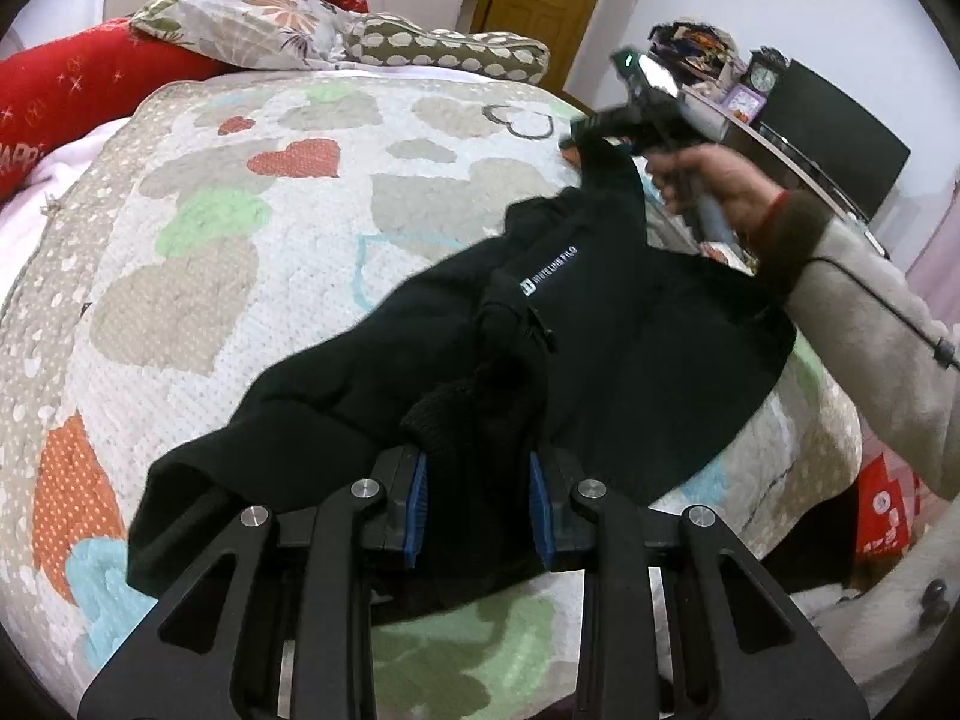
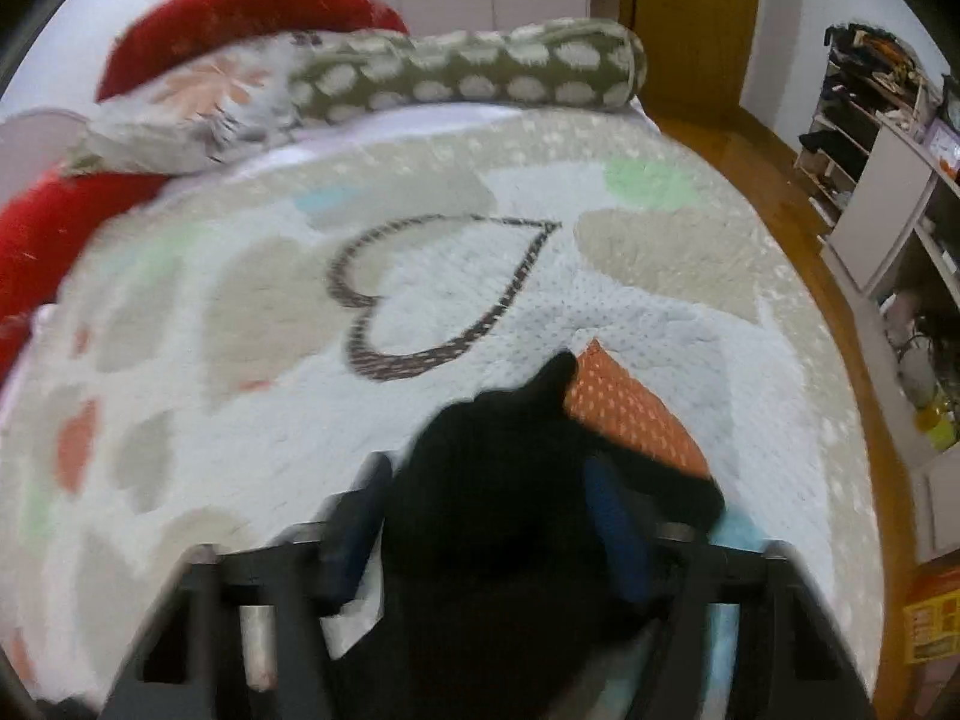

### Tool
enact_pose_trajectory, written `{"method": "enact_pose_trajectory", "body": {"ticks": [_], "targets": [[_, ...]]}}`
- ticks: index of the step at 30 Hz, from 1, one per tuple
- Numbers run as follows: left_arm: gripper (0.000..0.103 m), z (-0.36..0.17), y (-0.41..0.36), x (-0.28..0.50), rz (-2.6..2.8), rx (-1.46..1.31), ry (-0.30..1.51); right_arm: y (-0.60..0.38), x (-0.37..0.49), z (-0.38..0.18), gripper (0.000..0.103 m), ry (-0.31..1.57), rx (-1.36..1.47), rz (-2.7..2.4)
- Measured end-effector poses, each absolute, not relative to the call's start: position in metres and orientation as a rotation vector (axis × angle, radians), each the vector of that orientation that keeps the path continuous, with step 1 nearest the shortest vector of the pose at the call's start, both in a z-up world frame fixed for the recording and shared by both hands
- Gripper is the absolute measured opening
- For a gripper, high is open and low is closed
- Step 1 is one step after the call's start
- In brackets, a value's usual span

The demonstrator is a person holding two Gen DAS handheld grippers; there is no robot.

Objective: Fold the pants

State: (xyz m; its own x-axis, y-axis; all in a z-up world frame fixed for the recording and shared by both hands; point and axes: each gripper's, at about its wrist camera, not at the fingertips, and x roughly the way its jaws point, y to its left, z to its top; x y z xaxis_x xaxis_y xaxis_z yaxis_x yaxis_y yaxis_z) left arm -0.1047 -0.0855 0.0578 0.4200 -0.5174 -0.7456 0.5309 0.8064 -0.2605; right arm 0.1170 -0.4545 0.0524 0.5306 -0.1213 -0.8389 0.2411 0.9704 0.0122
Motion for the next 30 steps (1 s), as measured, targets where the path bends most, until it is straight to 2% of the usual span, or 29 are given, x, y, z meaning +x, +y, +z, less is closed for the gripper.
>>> {"method": "enact_pose_trajectory", "body": {"ticks": [2,5,7,11,15,19,22,24,25,27,30], "targets": [[0.027,0.059,-0.079,-0.093,-0.643,0.003,0.931,-0.467,0.110,0.060,0.011,0.946,0.194,-0.195],[0.027,0.072,-0.067,-0.063,-0.556,0.036,0.885,-0.482,0.081,0.098,0.008,0.841,0.306,-0.112],[0.027,0.087,-0.054,-0.046,-0.497,0.025,0.833,-0.487,0.035,0.140,0.008,0.721,0.276,-0.085],[0.027,0.118,-0.028,-0.057,-0.505,-0.017,0.698,-0.493,-0.079,0.182,0.008,0.595,0.269,-0.034],[0.033,0.102,-0.022,-0.094,-0.591,0.023,0.657,-0.494,-0.172,0.151,0.008,0.651,0.308,-0.010],[0.036,0.045,-0.028,-0.100,-0.552,0.062,0.821,-0.484,-0.206,0.064,0.008,0.886,0.381,-0.008],[0.044,0.043,-0.015,-0.103,-0.563,-0.032,0.814,-0.485,-0.220,0.055,0.008,0.868,0.405,-0.007],[0.067,0.052,-0.007,-0.105,-0.550,-0.050,0.825,-0.490,-0.228,0.063,0.008,0.852,0.415,-0.010],[0.070,0.058,-0.002,-0.106,-0.528,-0.042,0.816,-0.495,-0.231,0.066,0.009,0.859,0.424,-0.022],[0.070,0.067,0.008,-0.111,-0.509,-0.044,0.785,-0.501,-0.232,0.070,0.030,0.880,0.427,-0.063],[0.070,0.082,0.032,-0.114,-0.453,-0.113,0.728,-0.503,-0.242,0.093,0.038,0.829,0.403,-0.107]]}}
